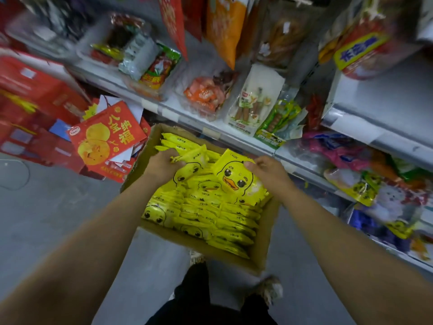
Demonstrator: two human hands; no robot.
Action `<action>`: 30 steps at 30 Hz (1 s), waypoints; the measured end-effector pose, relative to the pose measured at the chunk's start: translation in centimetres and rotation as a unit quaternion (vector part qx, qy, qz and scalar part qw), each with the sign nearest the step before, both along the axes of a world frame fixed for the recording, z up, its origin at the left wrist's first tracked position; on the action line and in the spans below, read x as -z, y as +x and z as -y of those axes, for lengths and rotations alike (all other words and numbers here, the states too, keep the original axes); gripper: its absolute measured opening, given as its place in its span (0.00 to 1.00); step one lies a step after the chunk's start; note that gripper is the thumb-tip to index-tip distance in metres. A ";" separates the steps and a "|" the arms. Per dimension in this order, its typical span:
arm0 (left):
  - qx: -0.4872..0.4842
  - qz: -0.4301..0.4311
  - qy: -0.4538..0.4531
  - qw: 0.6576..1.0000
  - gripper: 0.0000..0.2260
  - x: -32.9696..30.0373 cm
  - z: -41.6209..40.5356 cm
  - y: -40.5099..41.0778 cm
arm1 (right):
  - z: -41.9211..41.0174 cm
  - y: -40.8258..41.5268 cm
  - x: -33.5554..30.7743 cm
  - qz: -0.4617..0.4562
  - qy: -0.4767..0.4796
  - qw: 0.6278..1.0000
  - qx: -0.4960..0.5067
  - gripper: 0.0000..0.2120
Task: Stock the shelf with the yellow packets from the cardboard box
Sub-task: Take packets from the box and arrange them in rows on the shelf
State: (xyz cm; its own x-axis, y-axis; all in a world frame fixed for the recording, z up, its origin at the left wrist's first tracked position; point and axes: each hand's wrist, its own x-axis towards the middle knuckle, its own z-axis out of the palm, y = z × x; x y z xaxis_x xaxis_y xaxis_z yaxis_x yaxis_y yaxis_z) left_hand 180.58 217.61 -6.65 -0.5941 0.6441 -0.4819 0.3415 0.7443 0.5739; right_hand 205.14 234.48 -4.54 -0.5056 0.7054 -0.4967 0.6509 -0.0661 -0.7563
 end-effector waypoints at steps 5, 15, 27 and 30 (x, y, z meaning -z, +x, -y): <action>-0.002 -0.001 0.074 0.997 0.16 -6.8 -3.1 6.7 | -2.1 5.8 -5.1 -0.071 -0.039 0.996 0.032 0.25; 0.025 0.177 0.182 0.967 0.23 -20.7 -11.1 22.7 | -8.9 22.2 -17.5 -0.257 0.024 0.963 0.082 0.13; 0.186 0.029 0.202 0.961 0.22 -33.8 -23.5 34.0 | -18.1 35.6 -30.3 -0.360 0.157 0.909 0.140 0.11; 0.243 -0.036 0.199 0.949 0.23 -35.8 -28.1 35.6 | -21.0 37.3 -32.0 -0.380 0.193 0.887 0.176 0.14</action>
State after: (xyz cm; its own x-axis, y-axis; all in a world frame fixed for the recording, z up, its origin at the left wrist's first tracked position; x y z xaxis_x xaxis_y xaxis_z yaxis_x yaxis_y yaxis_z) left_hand 216.21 245.69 29.13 -0.2032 0.9727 -0.1121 0.6380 0.2184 0.7384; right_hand 242.41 255.46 27.45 -0.3048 0.9297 0.2066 -0.0675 0.1953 -0.9784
